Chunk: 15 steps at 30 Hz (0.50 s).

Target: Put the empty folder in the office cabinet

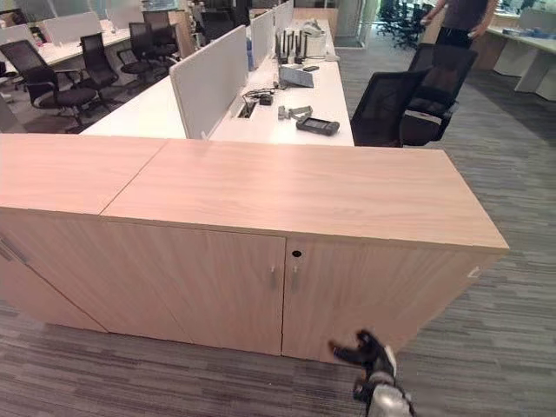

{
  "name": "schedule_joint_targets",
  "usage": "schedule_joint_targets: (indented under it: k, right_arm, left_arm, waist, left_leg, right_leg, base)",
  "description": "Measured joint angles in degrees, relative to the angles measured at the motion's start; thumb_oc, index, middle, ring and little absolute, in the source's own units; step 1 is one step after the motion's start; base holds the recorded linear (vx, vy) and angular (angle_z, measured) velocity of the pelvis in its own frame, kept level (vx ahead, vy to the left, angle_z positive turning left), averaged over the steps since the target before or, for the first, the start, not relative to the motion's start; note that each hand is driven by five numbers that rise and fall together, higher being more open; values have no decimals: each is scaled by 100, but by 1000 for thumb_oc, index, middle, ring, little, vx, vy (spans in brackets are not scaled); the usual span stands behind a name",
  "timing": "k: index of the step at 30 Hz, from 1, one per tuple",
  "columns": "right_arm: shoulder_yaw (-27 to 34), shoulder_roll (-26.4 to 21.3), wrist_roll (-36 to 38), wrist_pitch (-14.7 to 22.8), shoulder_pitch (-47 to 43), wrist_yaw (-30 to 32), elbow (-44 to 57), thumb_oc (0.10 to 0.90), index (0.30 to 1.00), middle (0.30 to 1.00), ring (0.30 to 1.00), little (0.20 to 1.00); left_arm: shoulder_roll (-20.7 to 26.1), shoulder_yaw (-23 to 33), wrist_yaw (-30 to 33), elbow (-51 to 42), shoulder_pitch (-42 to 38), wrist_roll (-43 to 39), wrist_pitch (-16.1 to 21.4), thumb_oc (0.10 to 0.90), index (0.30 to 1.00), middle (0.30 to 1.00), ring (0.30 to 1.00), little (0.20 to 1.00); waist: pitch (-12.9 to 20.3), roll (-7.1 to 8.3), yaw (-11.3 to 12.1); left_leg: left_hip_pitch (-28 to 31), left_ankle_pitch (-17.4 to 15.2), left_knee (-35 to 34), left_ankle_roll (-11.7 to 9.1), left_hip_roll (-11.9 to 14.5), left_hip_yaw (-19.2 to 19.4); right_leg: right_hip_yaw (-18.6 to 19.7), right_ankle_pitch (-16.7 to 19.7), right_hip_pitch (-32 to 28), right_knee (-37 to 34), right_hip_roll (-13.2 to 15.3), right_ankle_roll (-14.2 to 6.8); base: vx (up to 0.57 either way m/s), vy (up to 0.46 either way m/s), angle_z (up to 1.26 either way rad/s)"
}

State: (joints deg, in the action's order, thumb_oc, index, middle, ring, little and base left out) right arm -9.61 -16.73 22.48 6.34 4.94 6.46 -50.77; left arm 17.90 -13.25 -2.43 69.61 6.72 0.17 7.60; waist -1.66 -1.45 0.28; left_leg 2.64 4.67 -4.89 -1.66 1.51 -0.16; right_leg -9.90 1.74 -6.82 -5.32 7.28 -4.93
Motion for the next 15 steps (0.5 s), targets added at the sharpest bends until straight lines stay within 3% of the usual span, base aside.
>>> schedule_joint_targets:
  k: [3, 7, 11, 15]
  right_arm:
    - [-143, 78, -452, -94, 297, -122, -344, 800, 900, 900, 900, 900]
    - [-140, 77, -459, -157, 457, -153, -379, 800, 900, 900, 900, 900]
    - [-140, 67, -673, -160, 441, -210, -411, 800, 900, 900, 900, 900]
    - [-132, 67, -671, -157, 378, -226, -417, 800, 900, 900, 900, 900]
  left_arm:
    - [3, 7, -81, -10, 10, -21, -8, 800, 900, 900, 900, 900]
    - [88, 16, -97, -3, 115, -223, -9, 800, 900, 900, 900, 900]
    - [195, 25, -190, -11, 64, -235, -5, 800, 900, 900, 900, 900]
    - [200, 64, -196, -15, 108, -436, -5, 800, 900, 900, 900, 900]
  waist:
    - [-7, 18, -101]
    - [-9, 80, -211]
    - [3, 205, -194]
    - [14, 230, -179]
  left_leg:
    - [91, -26, 3, 1, 63, 178]
    - [232, -111, 0, -53, 156, 470]
    - [340, -178, -1, -117, 229, 666]
    - [373, -198, 1, -96, 242, 747]
  right_leg:
    - [170, 20, 17, 0, -54, -6]
    - [427, -1, 33, 0, -121, 19]
    - [528, 14, 33, 0, -160, 28]
    - [617, 31, 38, 0, -176, 46]
  base:
    - [-48, -28, -26]
    - [-12, -7, -43]
    - [6, 6, -28]
    - [-17, 8, -10]
